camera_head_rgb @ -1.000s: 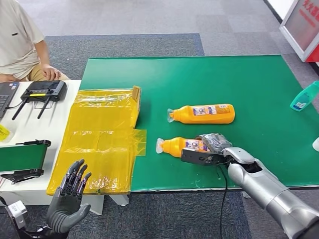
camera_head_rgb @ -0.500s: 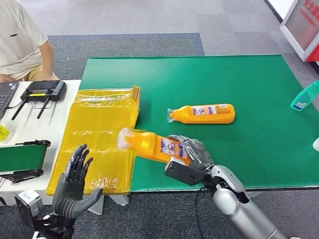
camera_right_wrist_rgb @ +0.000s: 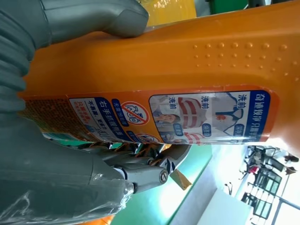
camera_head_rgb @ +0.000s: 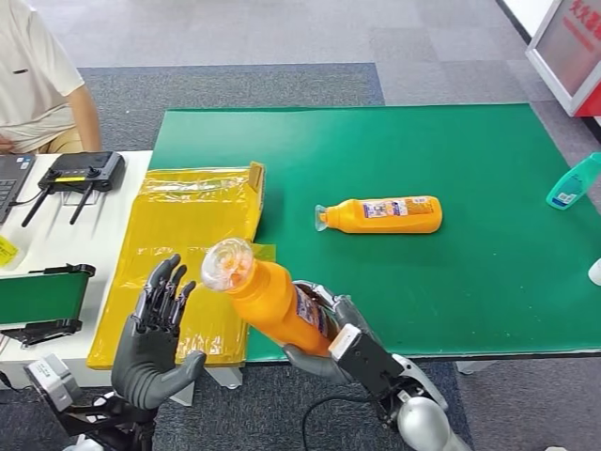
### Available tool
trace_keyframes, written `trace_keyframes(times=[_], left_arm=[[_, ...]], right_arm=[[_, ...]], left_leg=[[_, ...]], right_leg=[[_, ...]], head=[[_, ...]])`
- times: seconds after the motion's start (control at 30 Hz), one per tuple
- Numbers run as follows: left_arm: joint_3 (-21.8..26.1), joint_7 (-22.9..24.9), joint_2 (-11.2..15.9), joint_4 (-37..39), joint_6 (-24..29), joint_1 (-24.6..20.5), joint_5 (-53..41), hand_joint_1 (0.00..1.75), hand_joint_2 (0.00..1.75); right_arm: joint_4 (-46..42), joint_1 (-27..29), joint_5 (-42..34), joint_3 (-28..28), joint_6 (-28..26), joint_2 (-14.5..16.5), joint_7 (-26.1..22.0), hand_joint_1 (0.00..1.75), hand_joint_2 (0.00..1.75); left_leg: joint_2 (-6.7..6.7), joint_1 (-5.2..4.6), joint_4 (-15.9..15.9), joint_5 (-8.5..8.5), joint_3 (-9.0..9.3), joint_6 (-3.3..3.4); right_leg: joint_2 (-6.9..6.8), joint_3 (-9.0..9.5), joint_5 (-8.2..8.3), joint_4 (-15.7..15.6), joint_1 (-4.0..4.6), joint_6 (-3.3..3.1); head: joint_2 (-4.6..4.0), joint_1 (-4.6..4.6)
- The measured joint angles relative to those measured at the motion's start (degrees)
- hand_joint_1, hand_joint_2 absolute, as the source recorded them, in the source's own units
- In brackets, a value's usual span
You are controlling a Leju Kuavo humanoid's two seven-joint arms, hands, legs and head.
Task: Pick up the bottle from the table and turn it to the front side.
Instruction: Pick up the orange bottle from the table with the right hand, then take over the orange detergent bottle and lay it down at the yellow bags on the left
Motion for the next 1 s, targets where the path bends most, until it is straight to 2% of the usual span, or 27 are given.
trace_keyframes(times=[0.3,0.6,0.73,1.0], left_arm=[[-0.9,0.0,0.7,0.0,0.2,0.1,-0.5,0.00,1.75],[-1.7,0.3,1.4,0.1,0.6,0.3,-1.1,0.00,1.75],[-2.9,3.1,2.6,2.4,1.0,-2.8,-0.1,0.00,1.75],[-4.9,5.1,3.0,6.5,-1.3,-7.6,3.3,0.00,1.75]], right_arm=[[0.0,2.2,-0.1,-0.8,0.1,0.8,-0.1,1.75,1.75],[0.0,2.4,5.0,-0.9,-1.8,1.5,-0.3,1.75,1.75],[0.0,0.9,8.7,1.7,-2.7,2.5,-1.7,1.75,1.75],[0.8,-2.2,9.1,6.7,-2.6,3.2,-2.3,1.75,1.75]], left_leg=[[0.00,0.00,0.0,0.01,0.01,0.00],[0.00,0.00,0.0,0.01,0.01,0.00],[0.00,0.00,0.0,0.03,0.01,-0.01],[0.00,0.00,0.0,0.09,0.02,-0.01]], right_leg=[[0.00,0.01,0.01,0.0,0.00,0.00],[0.00,0.01,0.00,0.0,0.00,0.00],[0.00,0.01,0.02,0.0,0.01,-0.01],[0.00,0.02,0.07,0.0,0.00,0.01]], head=[[0.00,0.00],[0.00,0.01],[0.00,0.00],[0.00,0.01]])
